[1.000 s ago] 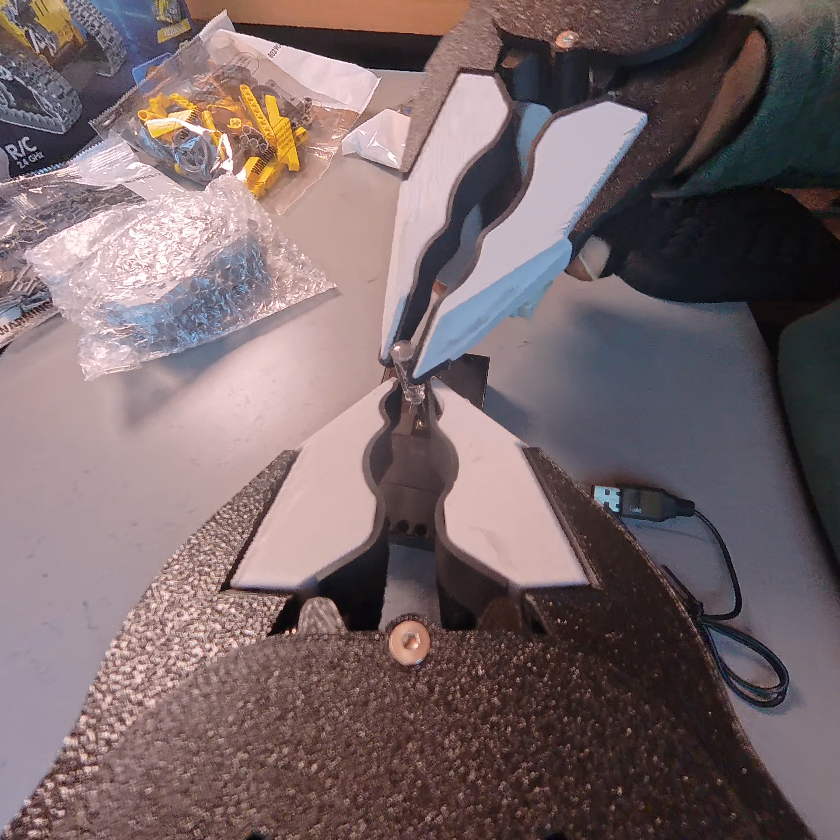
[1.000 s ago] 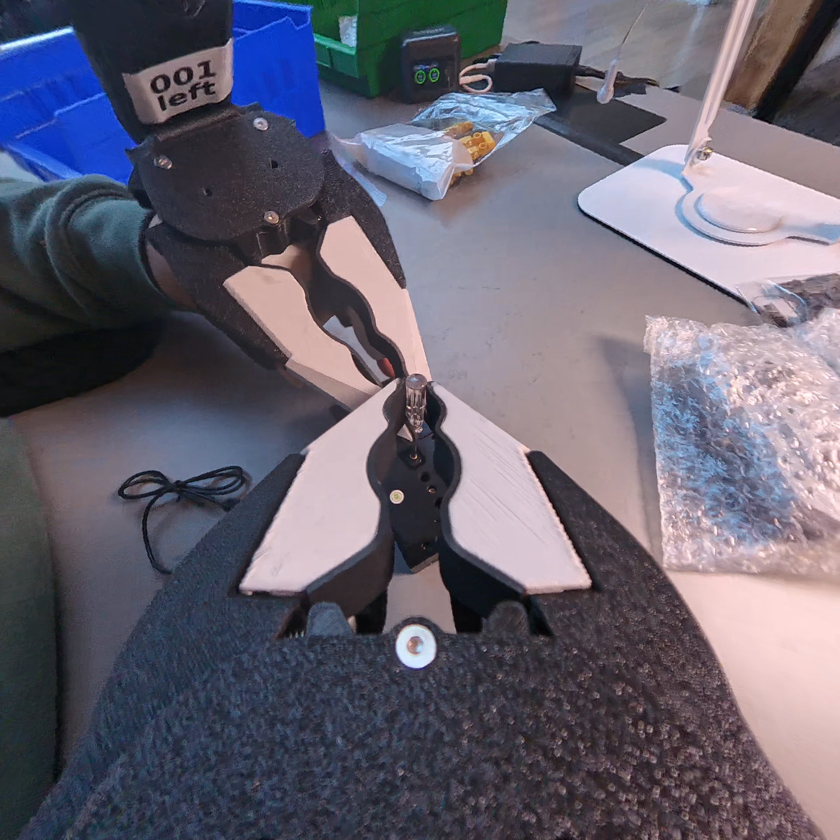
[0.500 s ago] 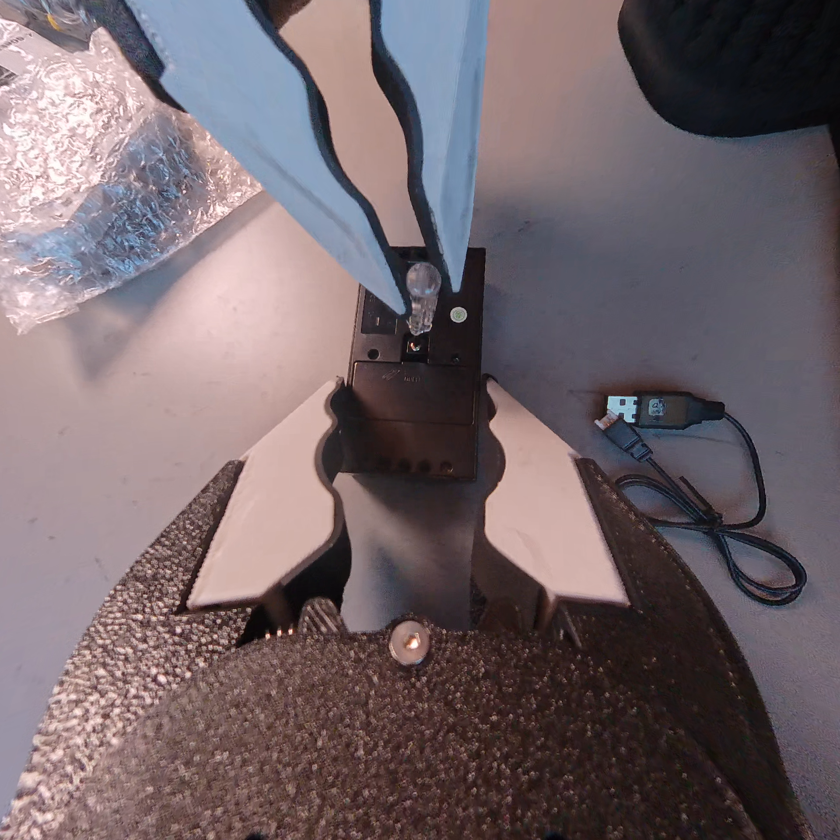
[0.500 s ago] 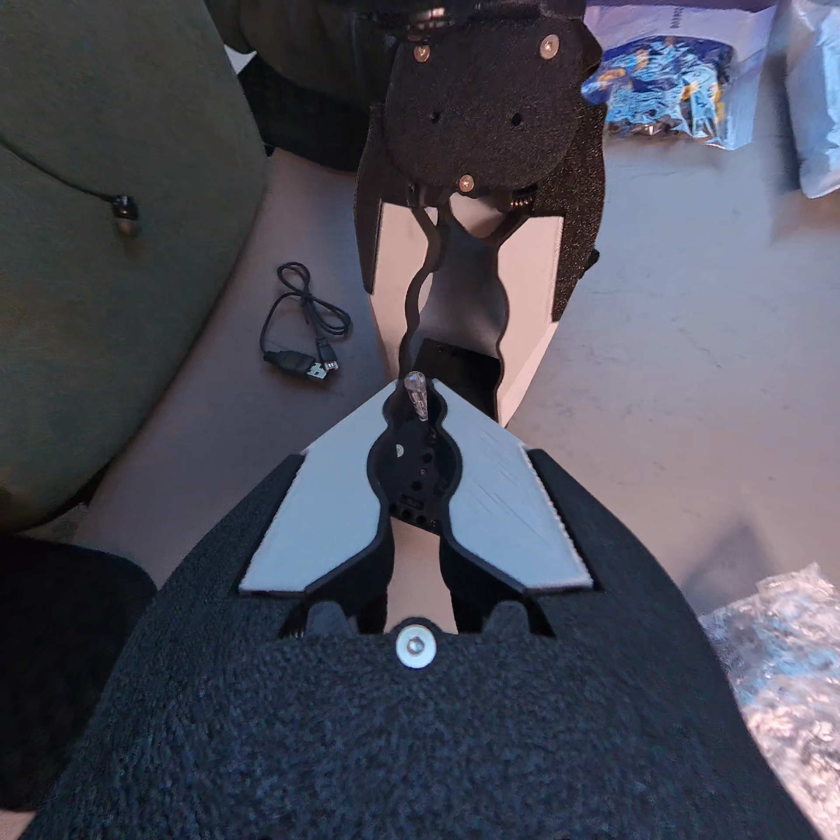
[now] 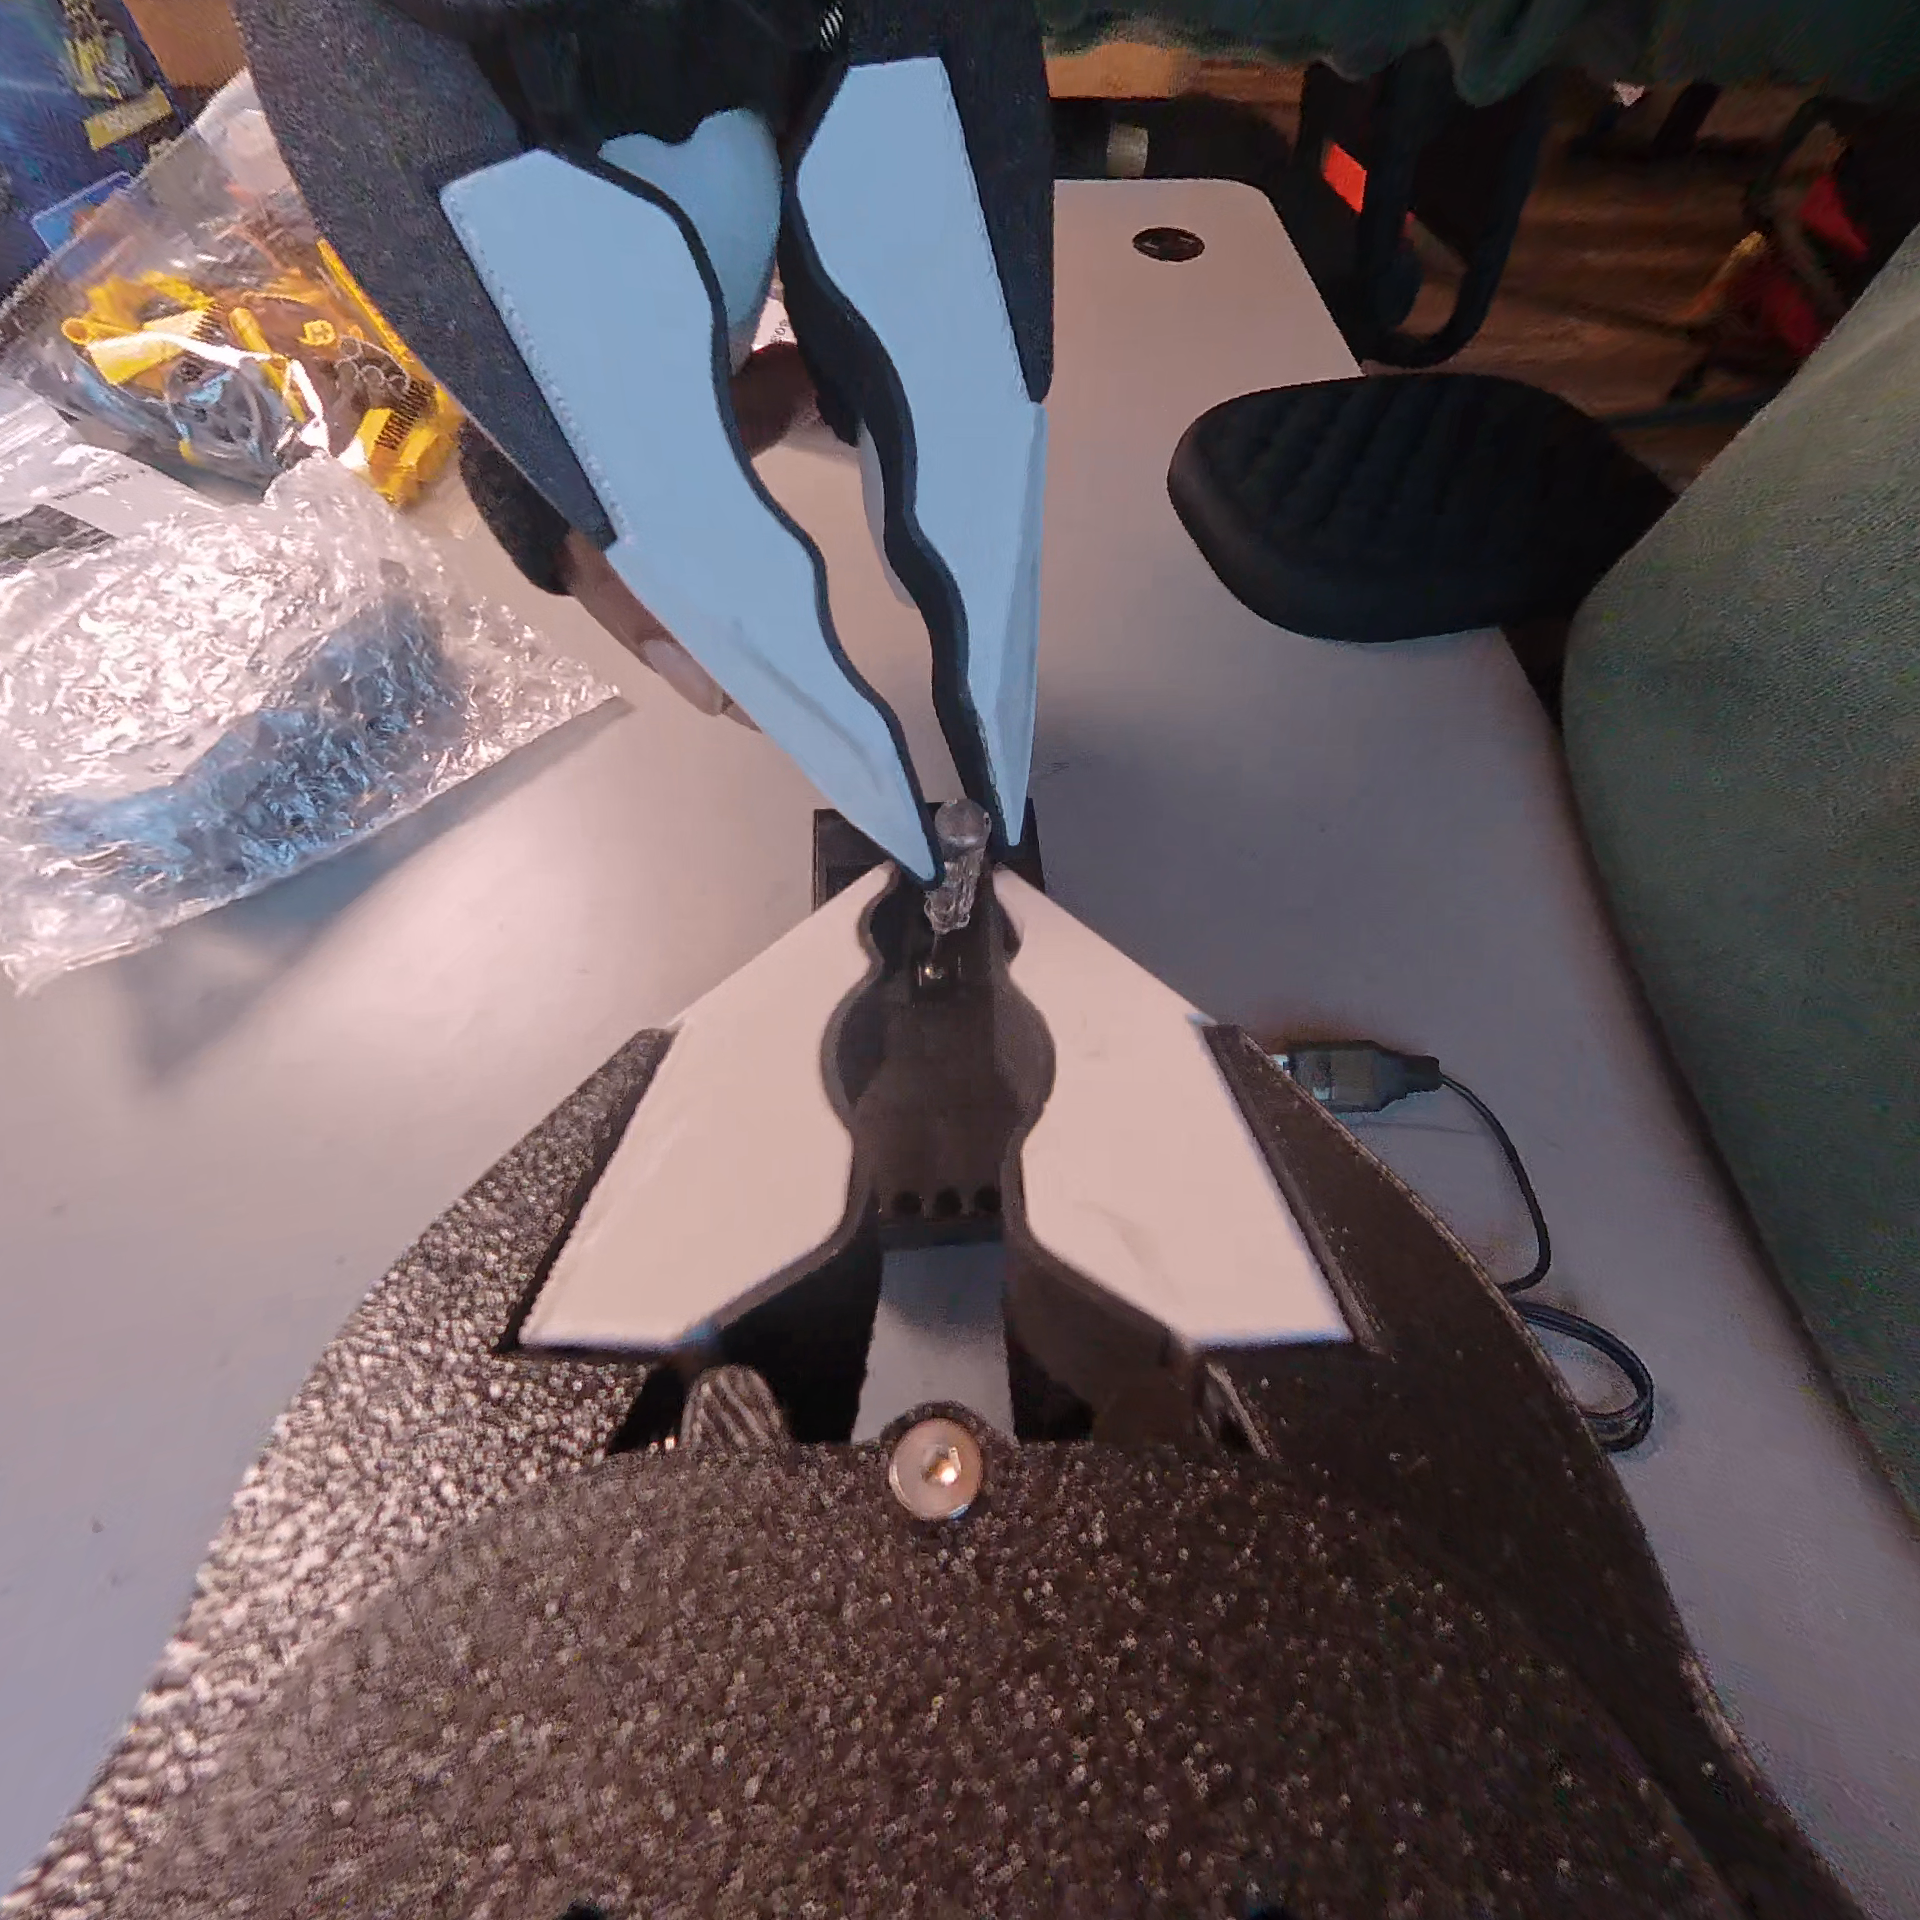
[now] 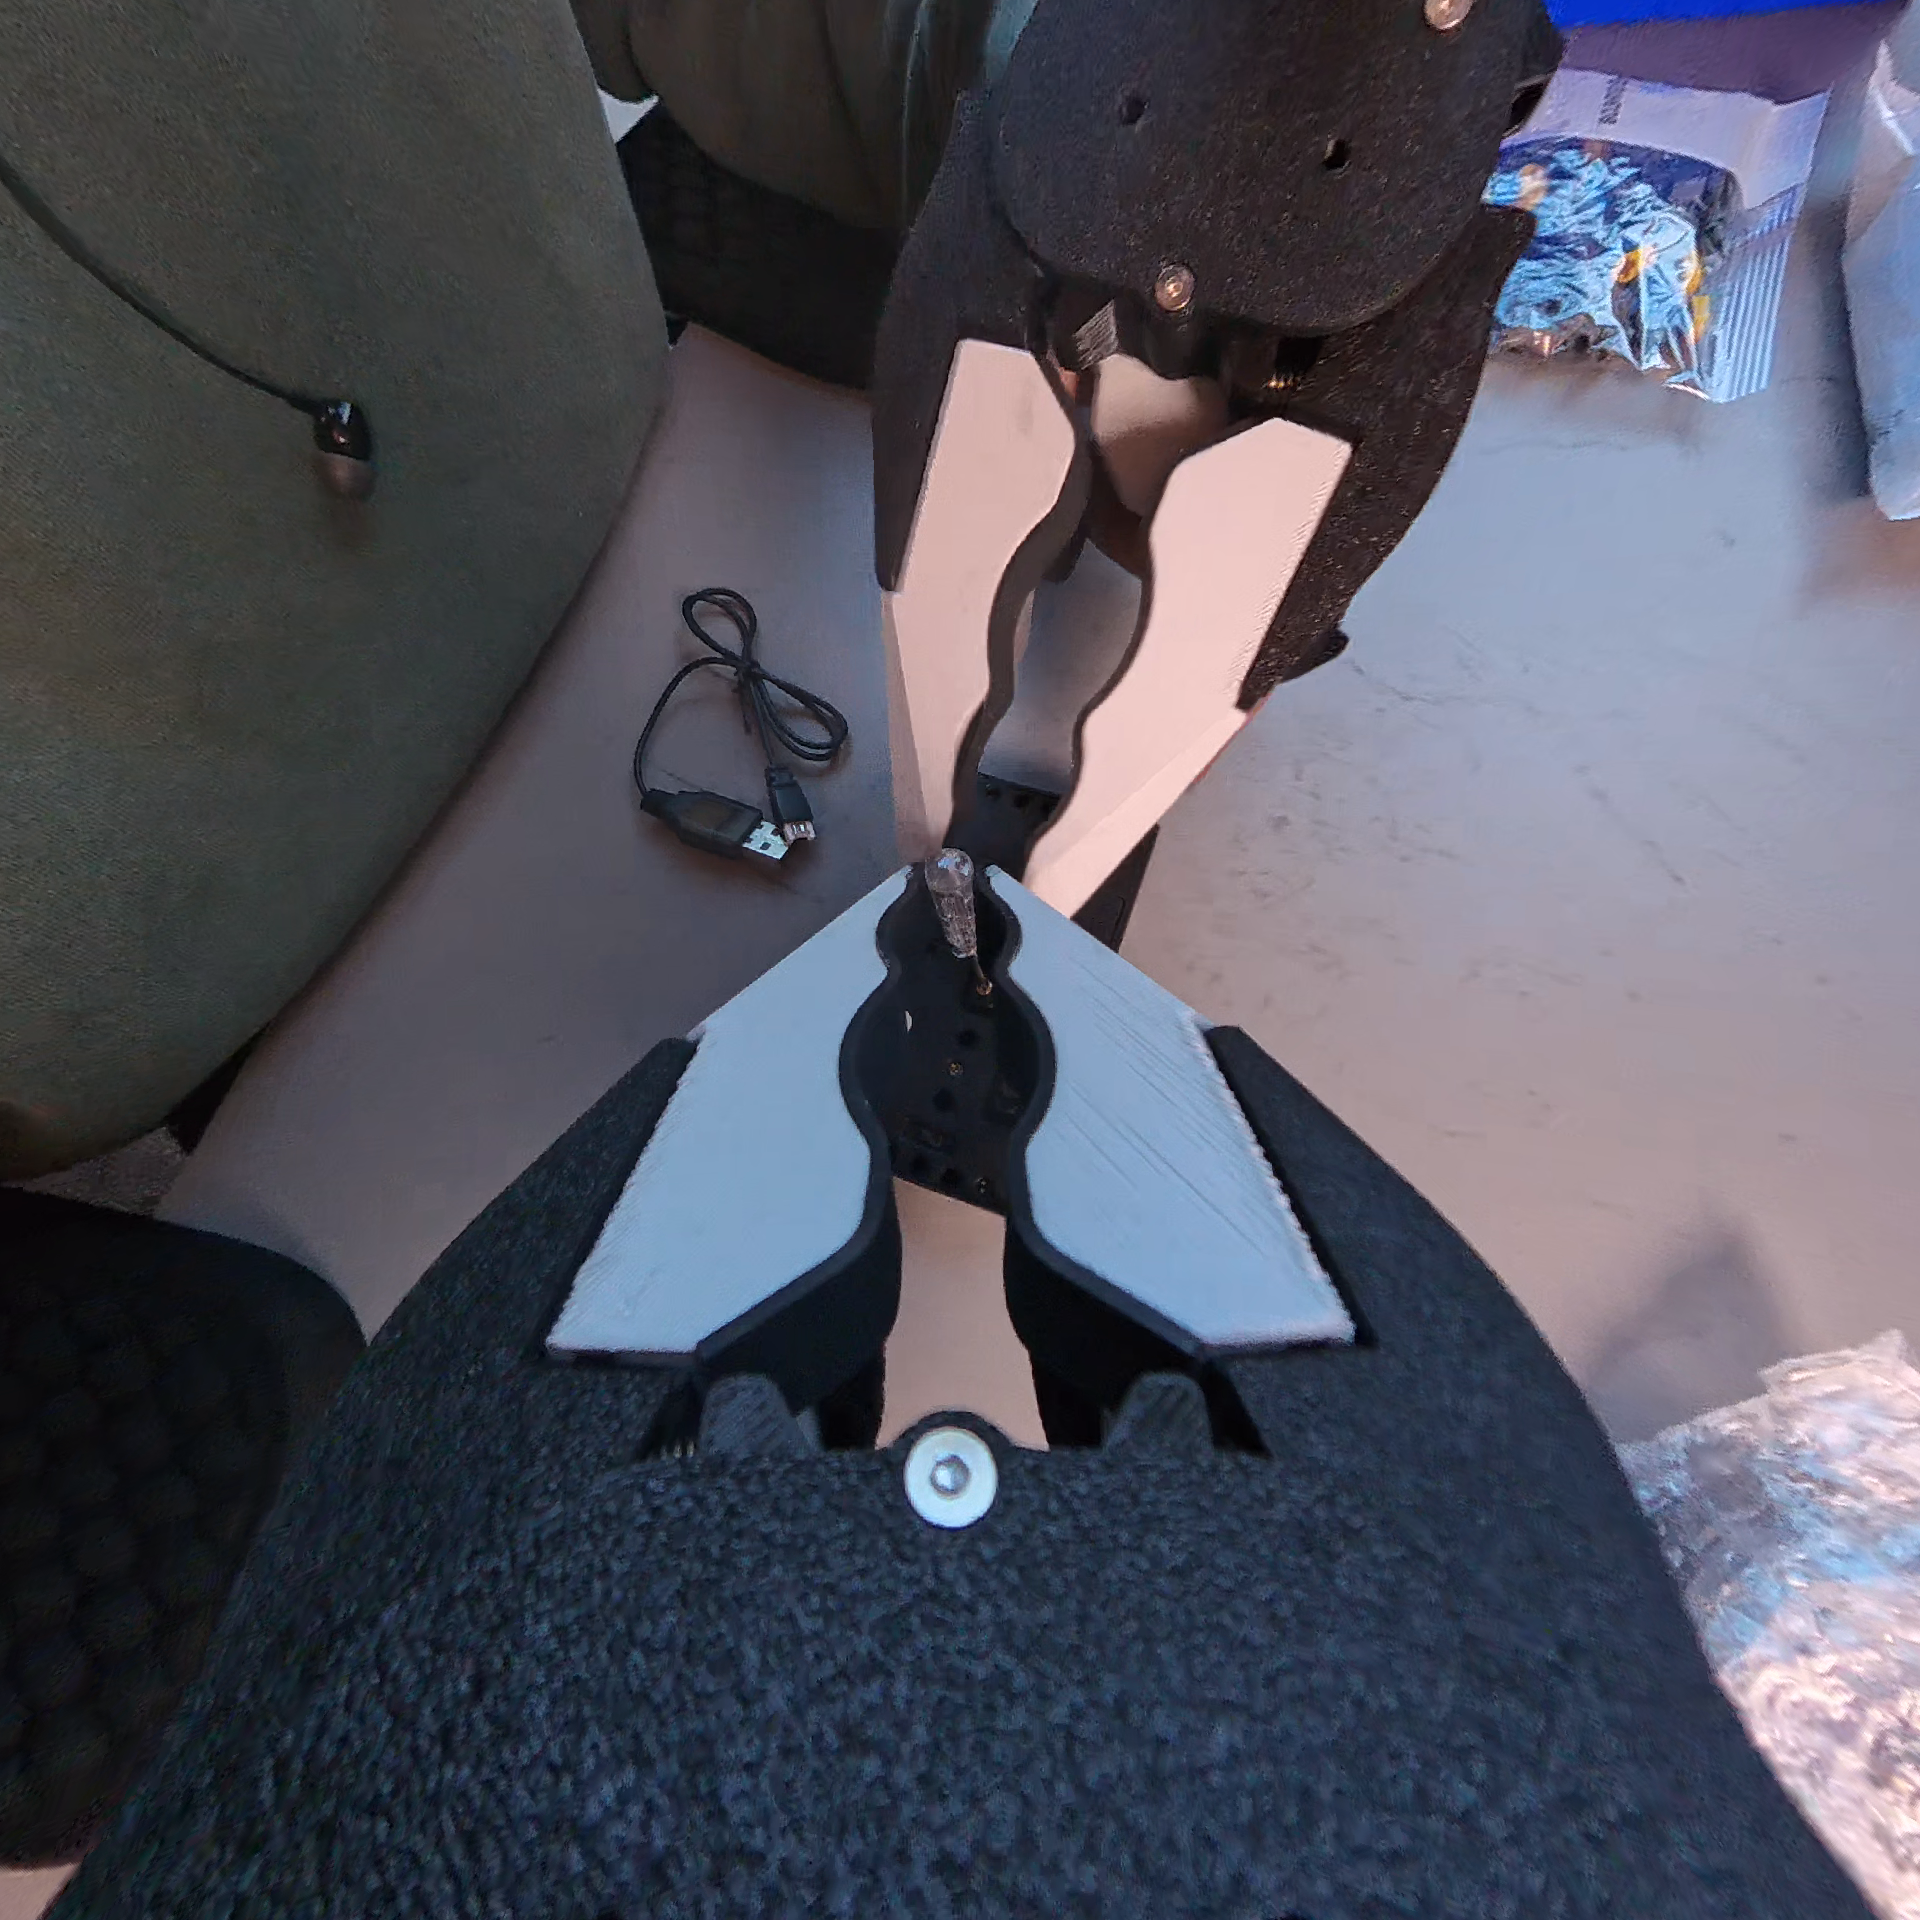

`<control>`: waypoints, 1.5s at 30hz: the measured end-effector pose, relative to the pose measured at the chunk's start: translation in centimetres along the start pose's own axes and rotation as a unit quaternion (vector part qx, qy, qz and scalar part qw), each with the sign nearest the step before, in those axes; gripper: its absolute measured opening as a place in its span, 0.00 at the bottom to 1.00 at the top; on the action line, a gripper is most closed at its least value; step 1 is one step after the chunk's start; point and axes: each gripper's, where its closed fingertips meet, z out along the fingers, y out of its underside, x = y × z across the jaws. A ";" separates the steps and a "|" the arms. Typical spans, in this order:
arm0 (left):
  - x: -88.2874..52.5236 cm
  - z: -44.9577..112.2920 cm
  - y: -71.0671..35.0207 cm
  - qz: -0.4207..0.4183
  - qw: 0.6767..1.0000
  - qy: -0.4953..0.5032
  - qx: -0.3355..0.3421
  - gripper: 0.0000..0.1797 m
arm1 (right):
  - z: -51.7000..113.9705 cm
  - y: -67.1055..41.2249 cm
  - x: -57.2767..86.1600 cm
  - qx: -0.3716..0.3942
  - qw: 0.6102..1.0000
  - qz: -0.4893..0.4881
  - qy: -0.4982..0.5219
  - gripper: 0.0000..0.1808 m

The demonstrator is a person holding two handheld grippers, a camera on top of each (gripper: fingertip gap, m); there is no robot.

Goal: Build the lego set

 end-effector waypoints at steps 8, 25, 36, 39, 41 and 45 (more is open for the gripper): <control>-1.2 0.2 0.1 -0.032 0.999 -0.043 -0.002 0.04 | -0.8 0.3 1.5 0.046 0.984 0.101 0.138 0.11; -1.8 0.3 0.0 -0.055 0.996 -0.071 -0.007 0.04 | -1.6 0.4 2.5 0.175 0.879 0.273 0.351 0.04; -0.9 0.7 0.5 0.005 1.000 -0.027 0.002 0.08 | -0.9 0.2 0.7 0.093 0.990 0.062 0.084 0.04; -1.0 0.8 0.6 0.003 0.999 -0.032 0.001 0.05 | -0.8 0.0 1.1 0.108 0.991 0.067 0.041 0.04; -1.2 0.7 0.7 -0.016 0.999 -0.034 0.001 0.05 | -0.7 -0.1 1.5 0.125 0.988 0.078 0.051 0.04; -1.6 0.9 0.7 -0.037 0.998 -0.050 0.000 0.04 | -1.3 0.2 2.1 0.151 0.969 0.120 0.156 0.04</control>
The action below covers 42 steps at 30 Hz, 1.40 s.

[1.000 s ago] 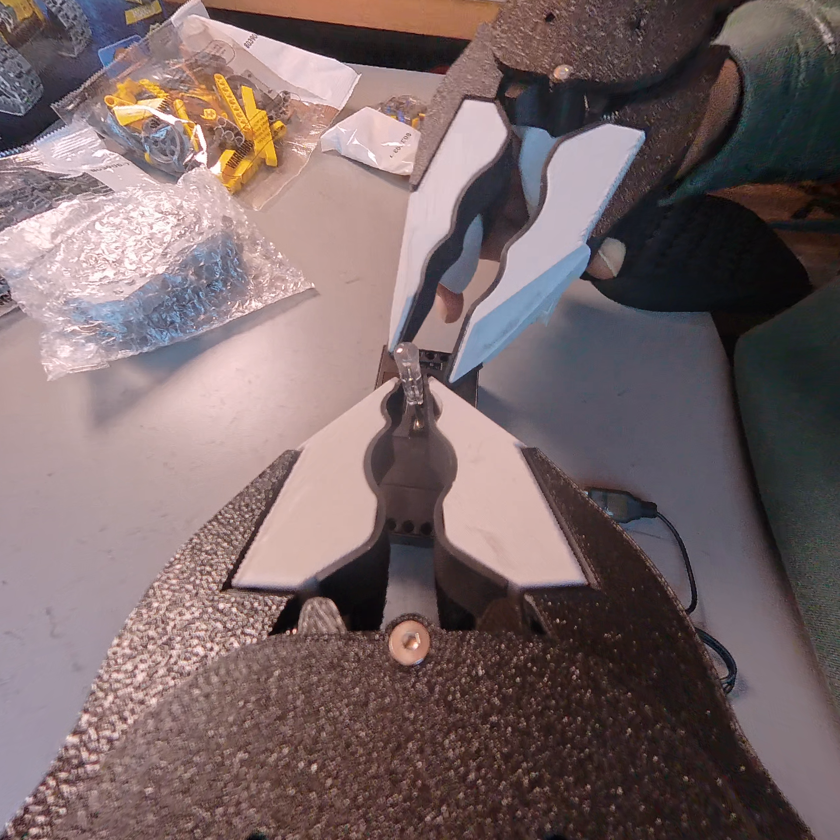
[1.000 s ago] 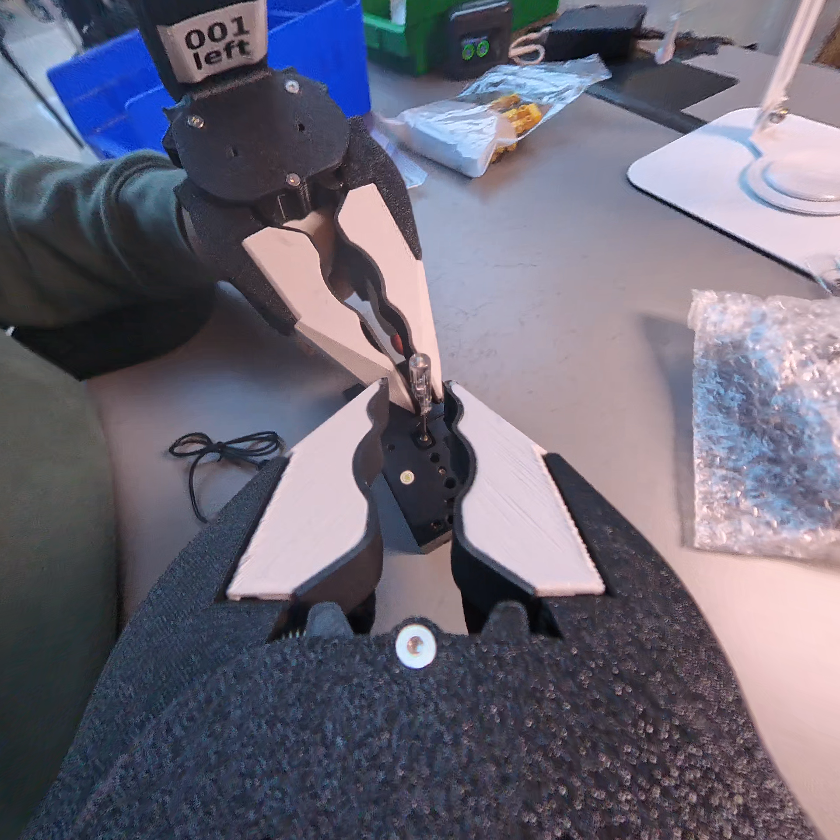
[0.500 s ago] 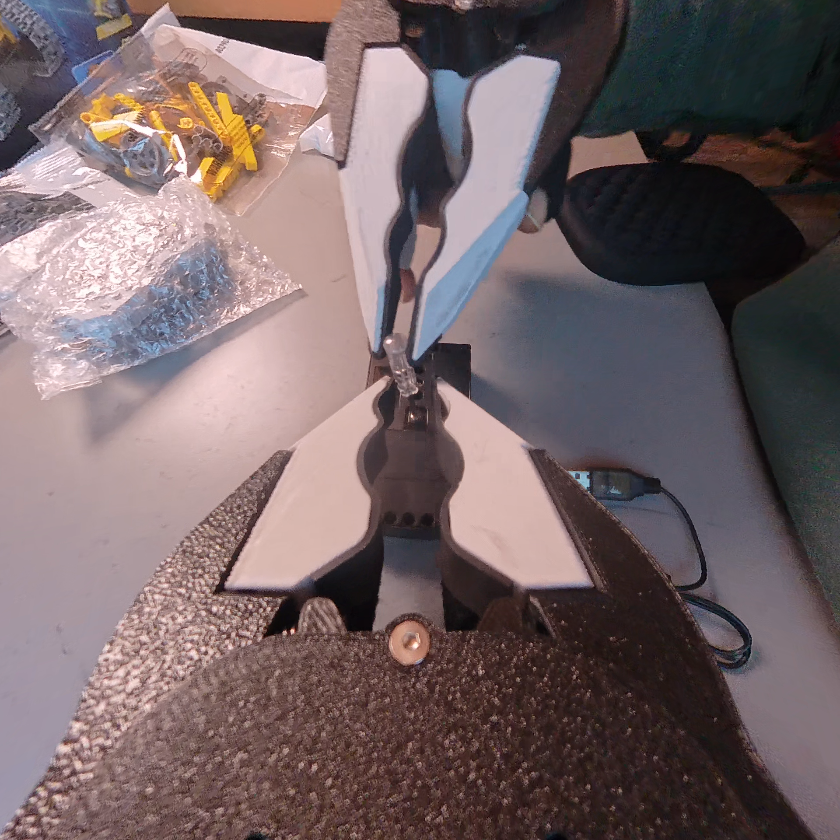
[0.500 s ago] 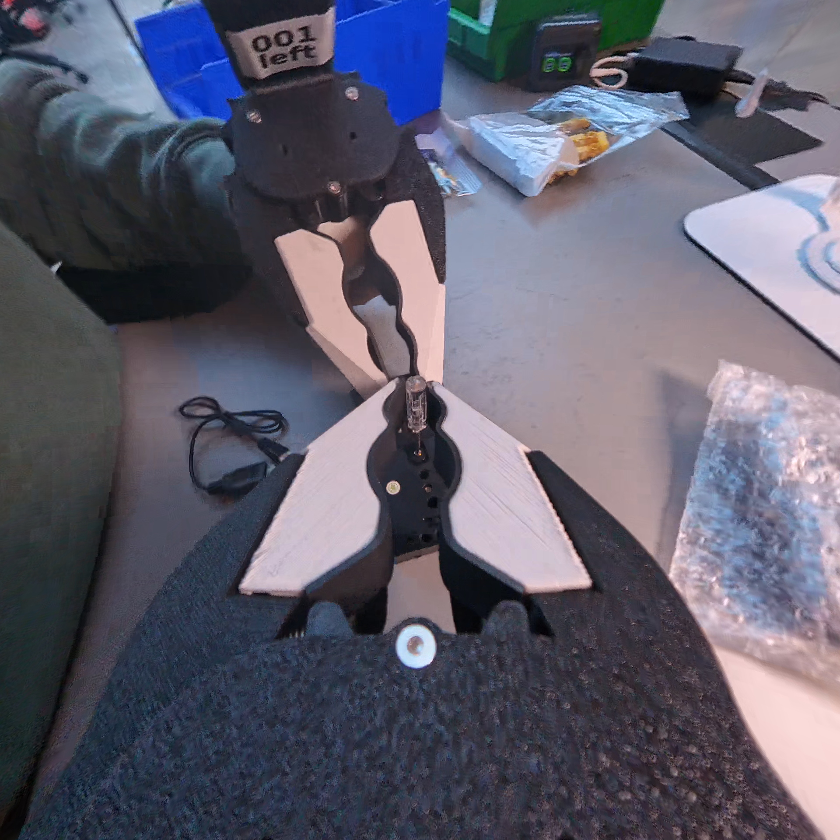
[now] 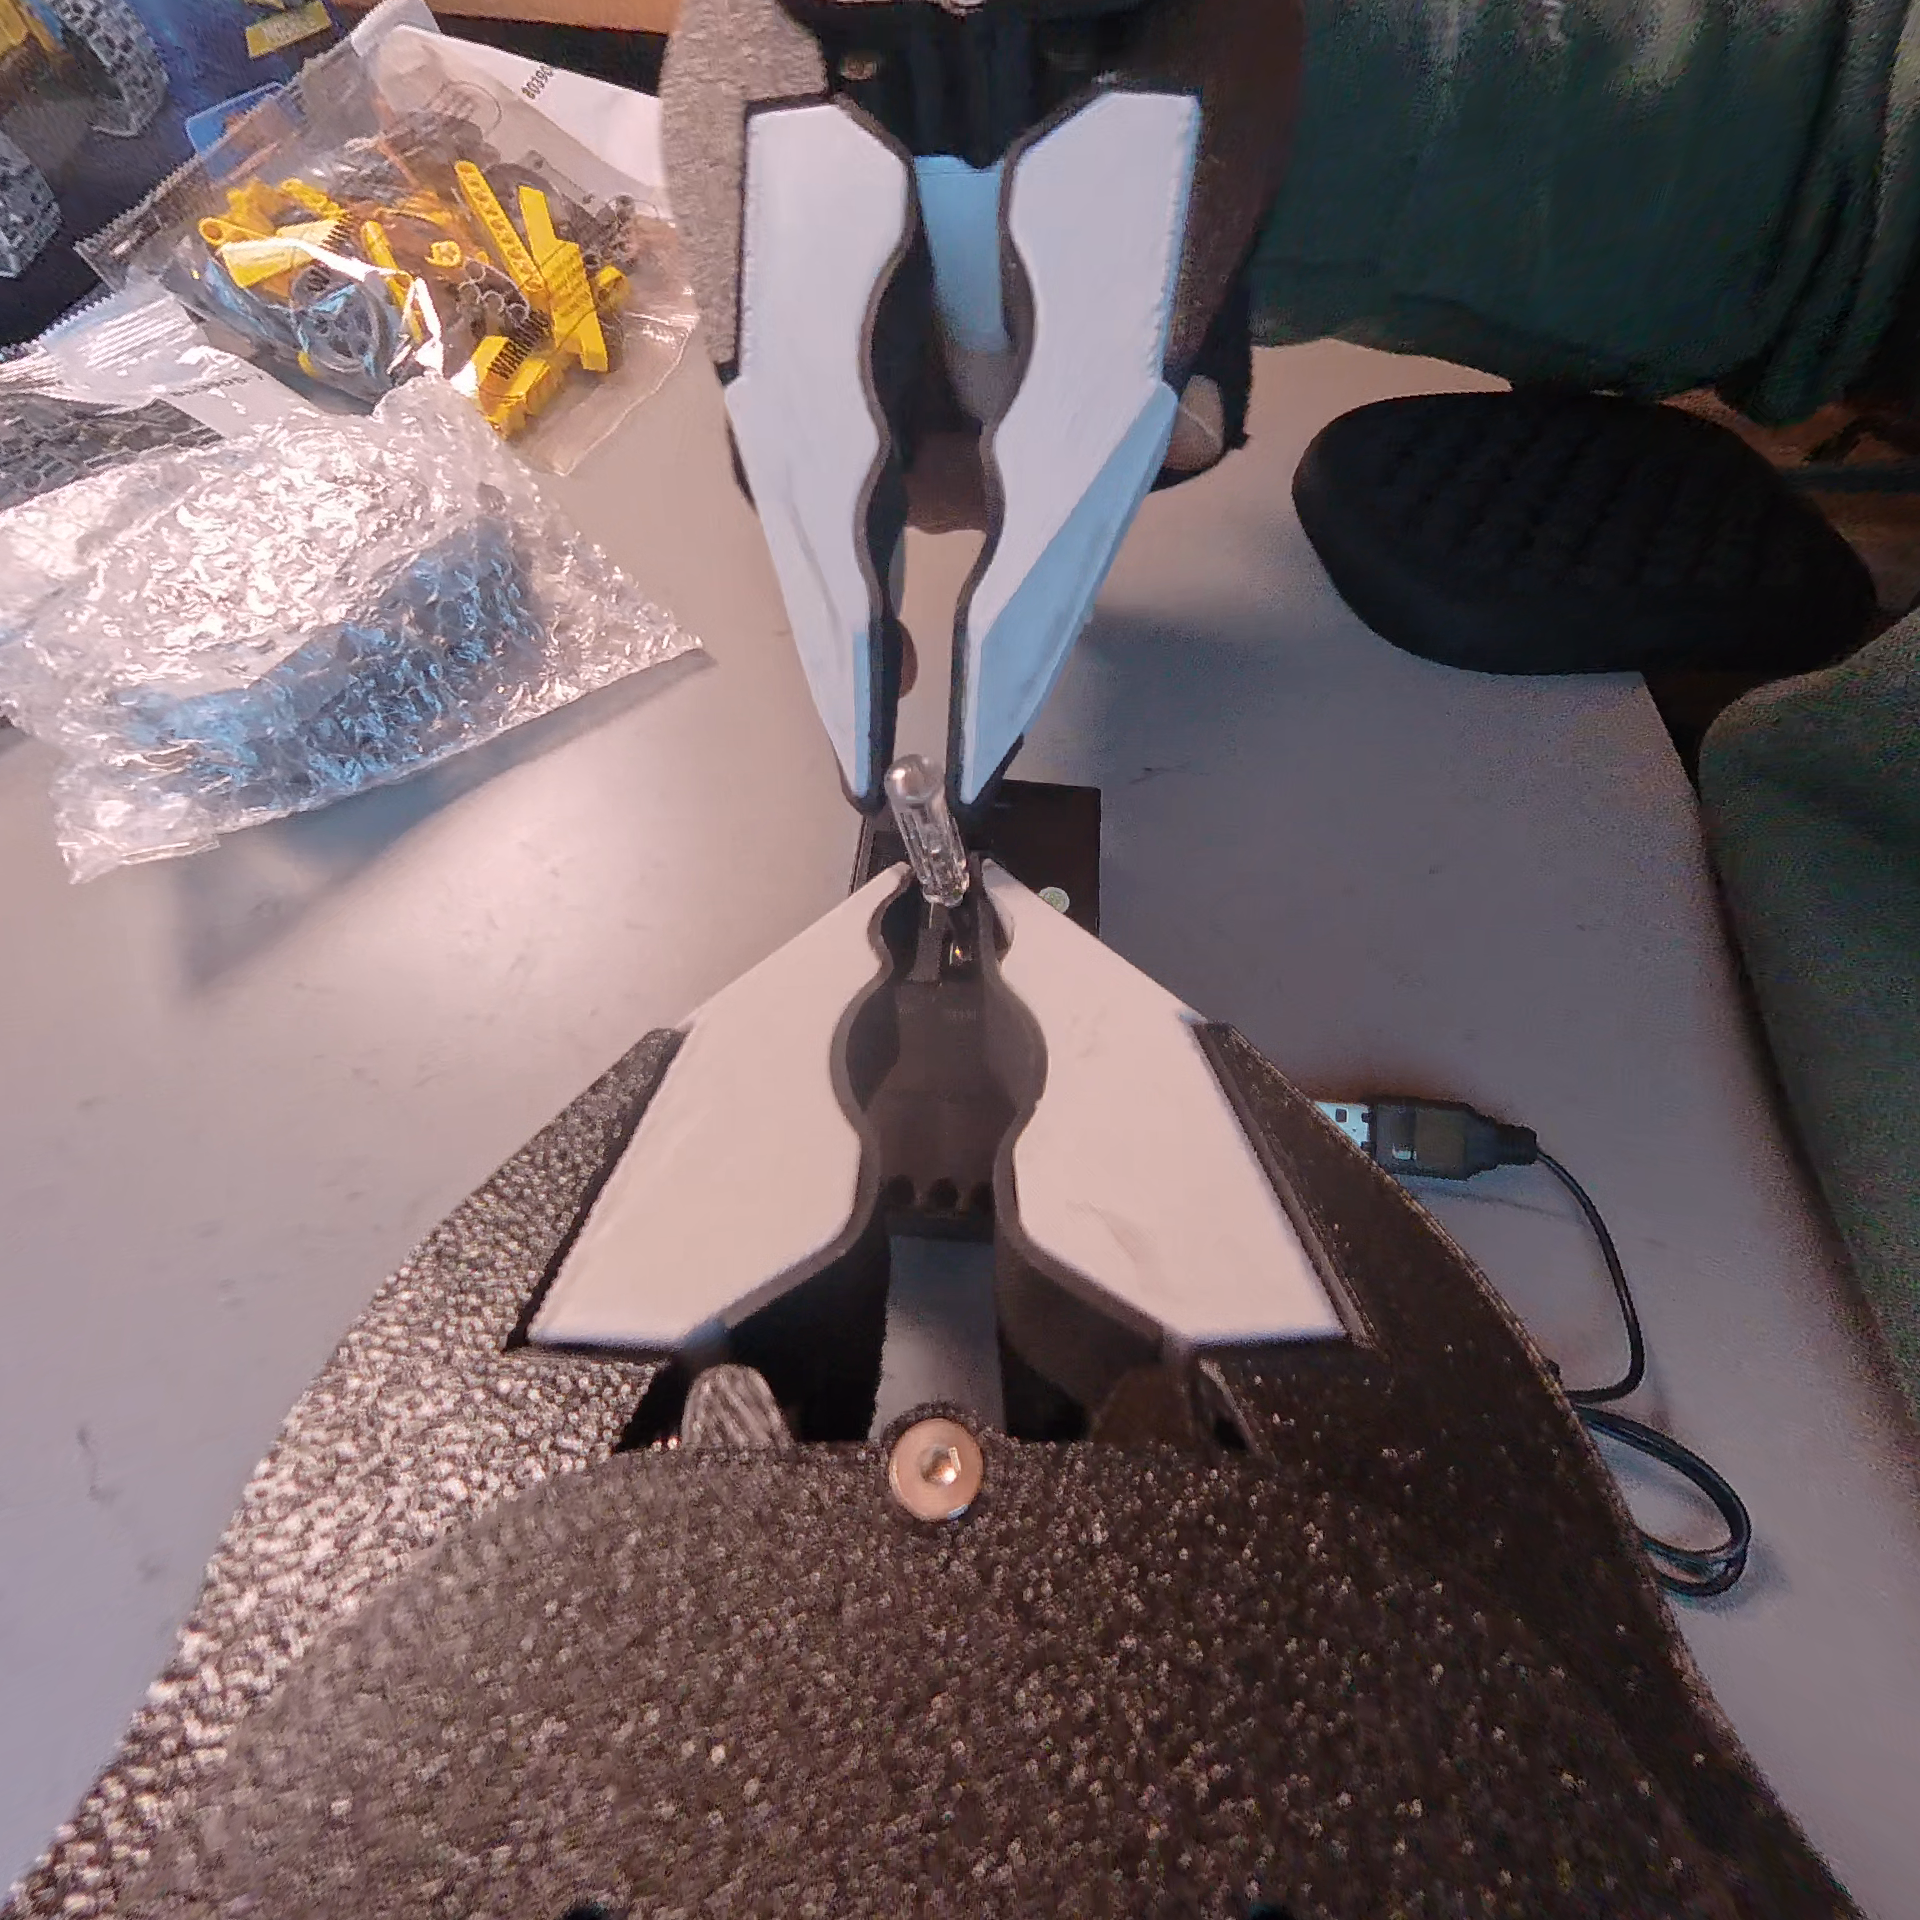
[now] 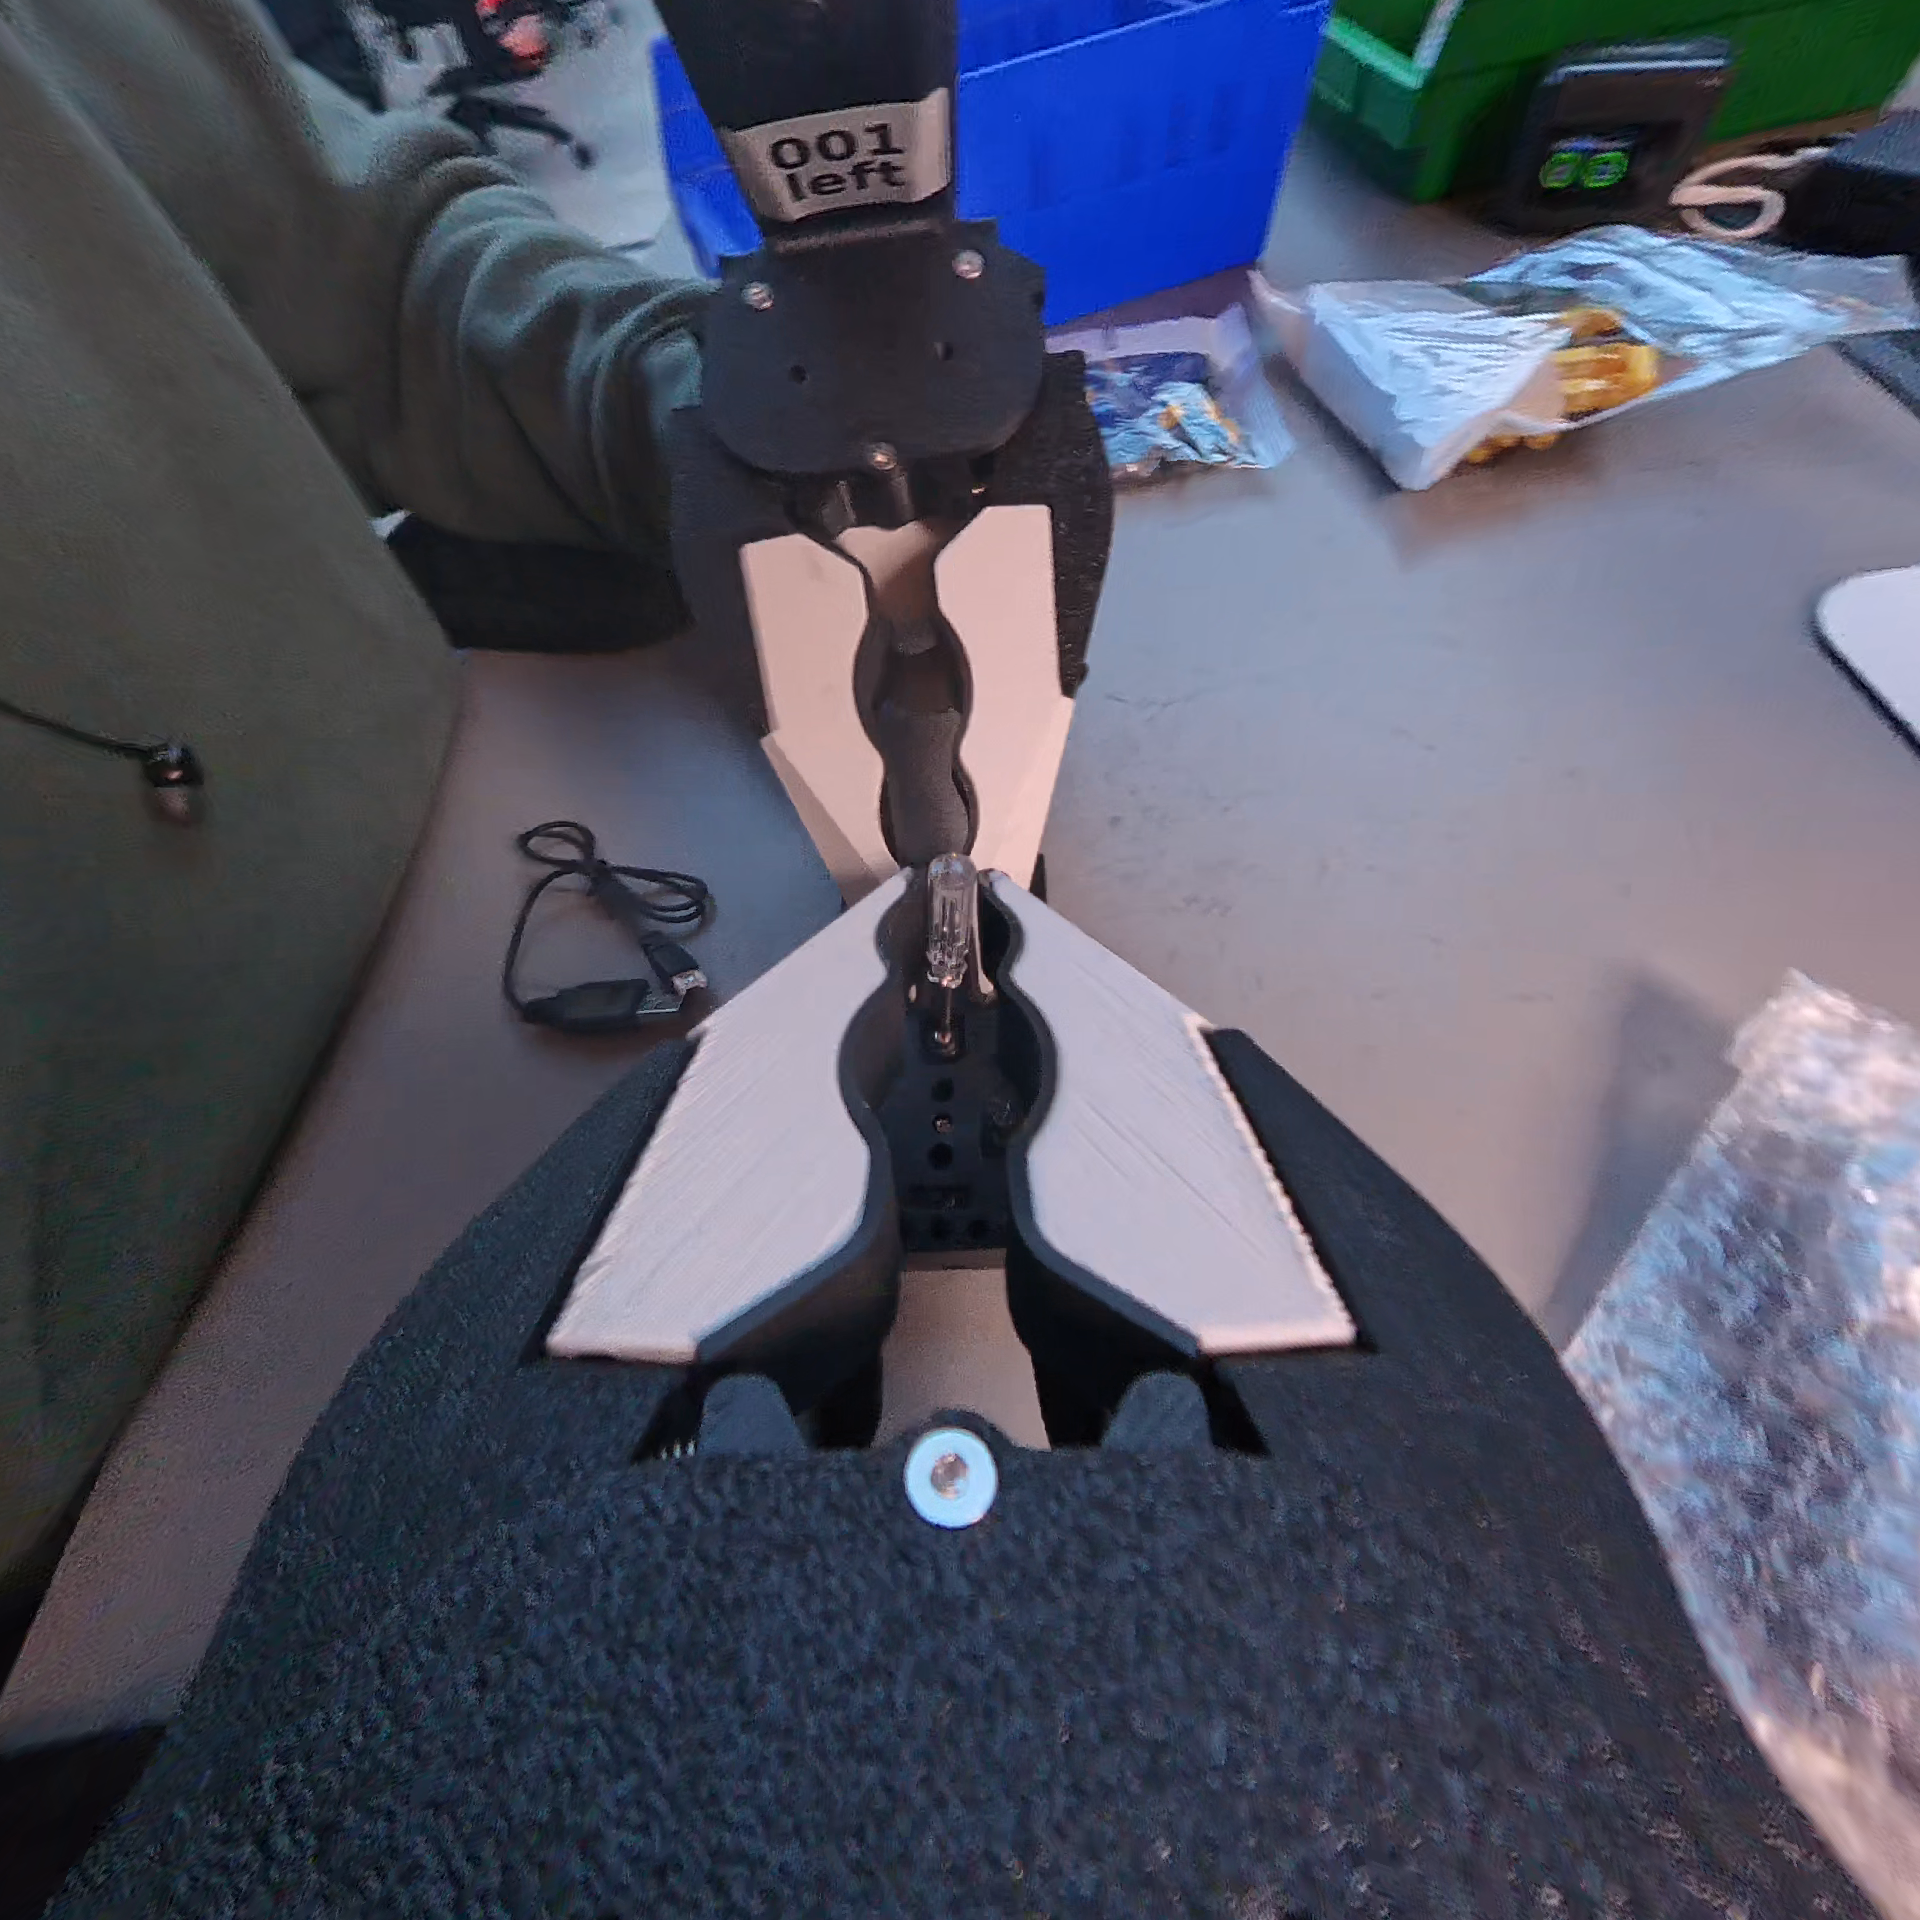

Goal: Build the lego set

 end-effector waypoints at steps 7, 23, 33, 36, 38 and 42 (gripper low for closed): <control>0.1 0.5 -0.2 -0.007 1.000 -0.027 -0.010 0.04 | -0.6 0.8 0.2 0.080 0.949 0.195 0.233 0.05; 1.0 0.1 -0.4 0.031 0.999 0.034 0.013 0.05 | -0.4 1.2 -1.1 -0.055 0.995 -0.040 -0.069 0.04; 0.2 0.1 -0.3 0.001 1.000 0.005 0.011 0.05 | -0.2 0.9 0.1 -0.048 0.999 0.010 0.023 0.07; 0.1 0.1 -0.4 -0.010 1.000 0.000 0.012 0.05 | -0.5 0.6 0.3 0.000 0.986 0.114 0.119 0.07; 0.0 0.2 -0.4 -0.009 1.000 -0.005 0.010 0.05 | -0.3 0.5 0.0 0.046 0.968 0.186 0.159 0.08; -0.1 0.2 -0.4 -0.005 1.000 -0.020 0.005 0.05 | -0.3 1.5 0.4 0.071 0.941 0.204 0.261 0.03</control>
